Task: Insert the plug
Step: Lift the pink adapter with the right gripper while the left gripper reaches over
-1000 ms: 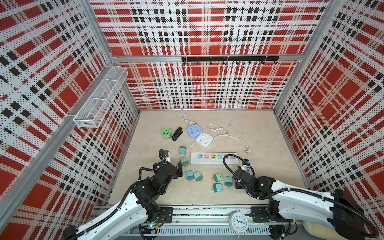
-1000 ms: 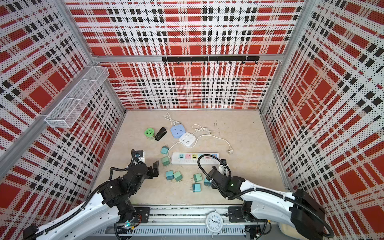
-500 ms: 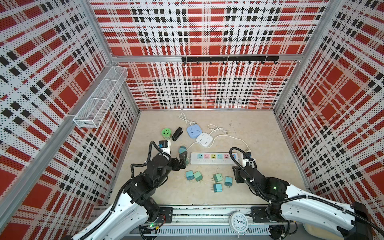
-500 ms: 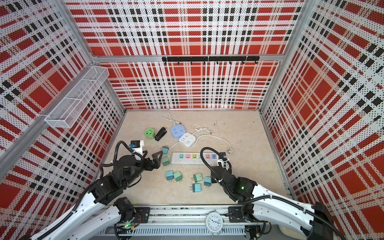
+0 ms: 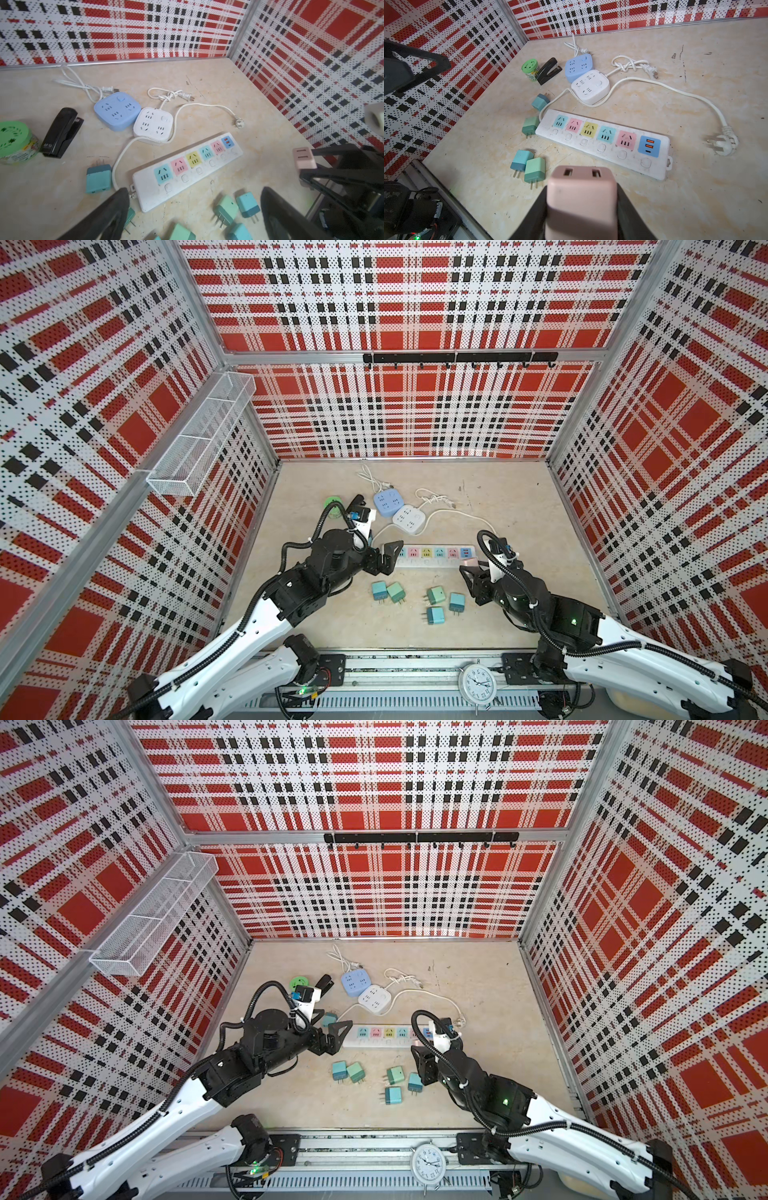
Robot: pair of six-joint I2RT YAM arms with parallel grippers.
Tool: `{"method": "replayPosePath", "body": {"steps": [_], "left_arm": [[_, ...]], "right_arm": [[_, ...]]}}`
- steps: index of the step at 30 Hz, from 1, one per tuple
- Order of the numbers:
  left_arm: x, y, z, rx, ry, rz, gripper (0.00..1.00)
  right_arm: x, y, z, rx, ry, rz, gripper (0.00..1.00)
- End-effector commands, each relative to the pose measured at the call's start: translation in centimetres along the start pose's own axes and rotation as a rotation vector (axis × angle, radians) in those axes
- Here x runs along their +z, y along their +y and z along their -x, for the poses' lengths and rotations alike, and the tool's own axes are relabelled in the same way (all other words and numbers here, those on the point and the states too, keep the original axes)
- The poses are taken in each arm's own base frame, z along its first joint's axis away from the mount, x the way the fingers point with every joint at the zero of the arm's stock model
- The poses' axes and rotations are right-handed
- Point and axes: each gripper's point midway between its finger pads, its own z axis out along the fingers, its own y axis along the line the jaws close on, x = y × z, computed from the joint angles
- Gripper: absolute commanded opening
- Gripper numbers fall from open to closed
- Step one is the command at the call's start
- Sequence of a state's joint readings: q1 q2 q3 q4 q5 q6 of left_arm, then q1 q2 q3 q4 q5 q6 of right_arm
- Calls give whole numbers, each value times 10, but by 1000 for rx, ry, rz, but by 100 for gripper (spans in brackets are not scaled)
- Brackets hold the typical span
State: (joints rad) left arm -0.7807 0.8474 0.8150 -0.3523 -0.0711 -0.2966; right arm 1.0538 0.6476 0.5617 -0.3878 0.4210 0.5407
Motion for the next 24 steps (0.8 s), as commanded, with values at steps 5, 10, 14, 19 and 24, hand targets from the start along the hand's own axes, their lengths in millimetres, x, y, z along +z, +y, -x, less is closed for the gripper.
{"method": "replayPosePath", "body": {"steps": [5,10,14,19,24], "left_arm": [[6,-30,9,112,31,-58,99],[8,-45,5,164,62,-71,99],[4,-53,11,172,50,-88,99],[0,-65,14,176,45,-123,99],[-2,-73,10,187,58,-153,99]], "right_arm": [[-7,7,15,13,-80,50,11],[-10,-2,17,12,-93,13,10],[-1,1,14,-24,-135,30,5],[17,-5,8,-150,-266,8,0],[24,7,6,-322,-407,60,0]]}}
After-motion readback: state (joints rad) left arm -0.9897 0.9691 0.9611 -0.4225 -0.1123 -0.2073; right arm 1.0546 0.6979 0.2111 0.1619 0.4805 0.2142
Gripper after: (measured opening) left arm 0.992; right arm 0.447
